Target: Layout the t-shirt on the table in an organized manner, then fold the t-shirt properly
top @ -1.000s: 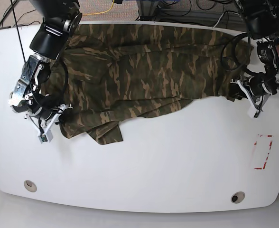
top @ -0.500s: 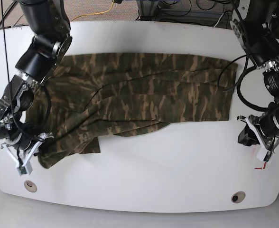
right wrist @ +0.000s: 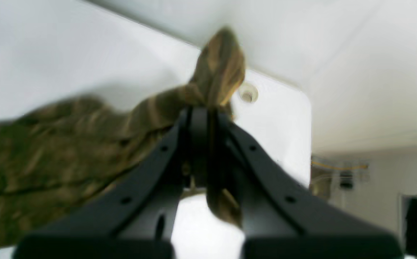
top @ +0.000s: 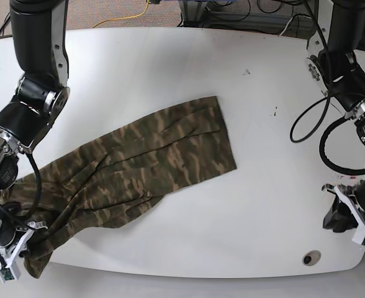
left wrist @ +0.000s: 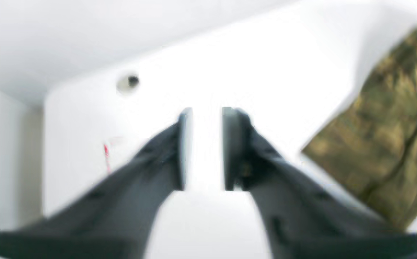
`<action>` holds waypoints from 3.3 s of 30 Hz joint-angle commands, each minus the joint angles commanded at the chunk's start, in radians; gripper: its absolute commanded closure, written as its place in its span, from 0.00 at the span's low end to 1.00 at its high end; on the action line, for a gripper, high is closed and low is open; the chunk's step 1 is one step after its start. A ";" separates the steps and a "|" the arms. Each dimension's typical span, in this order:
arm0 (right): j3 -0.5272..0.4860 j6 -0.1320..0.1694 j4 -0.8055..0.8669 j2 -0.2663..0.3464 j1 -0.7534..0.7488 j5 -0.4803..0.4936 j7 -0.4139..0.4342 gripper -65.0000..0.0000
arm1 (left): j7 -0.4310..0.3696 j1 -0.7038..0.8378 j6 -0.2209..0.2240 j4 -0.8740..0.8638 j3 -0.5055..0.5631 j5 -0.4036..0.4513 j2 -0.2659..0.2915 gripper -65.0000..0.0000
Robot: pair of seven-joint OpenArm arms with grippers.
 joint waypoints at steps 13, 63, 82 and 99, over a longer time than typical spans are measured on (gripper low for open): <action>0.003 0.000 0.002 -0.037 -0.127 0.000 0.047 0.98 | -0.102 0.232 0.091 -0.110 0.071 0.043 0.204 0.42; 0.060 0.000 0.002 -0.057 -0.184 0.000 0.048 0.98 | -0.639 0.044 0.490 -0.870 0.411 0.092 0.407 0.89; 0.060 0.000 0.003 -0.064 -0.206 0.000 0.048 0.98 | -0.515 0.135 0.469 -0.390 0.364 0.094 0.304 0.94; 0.049 0.000 -0.112 -0.032 -0.081 -0.011 0.145 0.98 | -0.498 -0.023 0.326 -0.129 0.327 0.094 0.017 0.94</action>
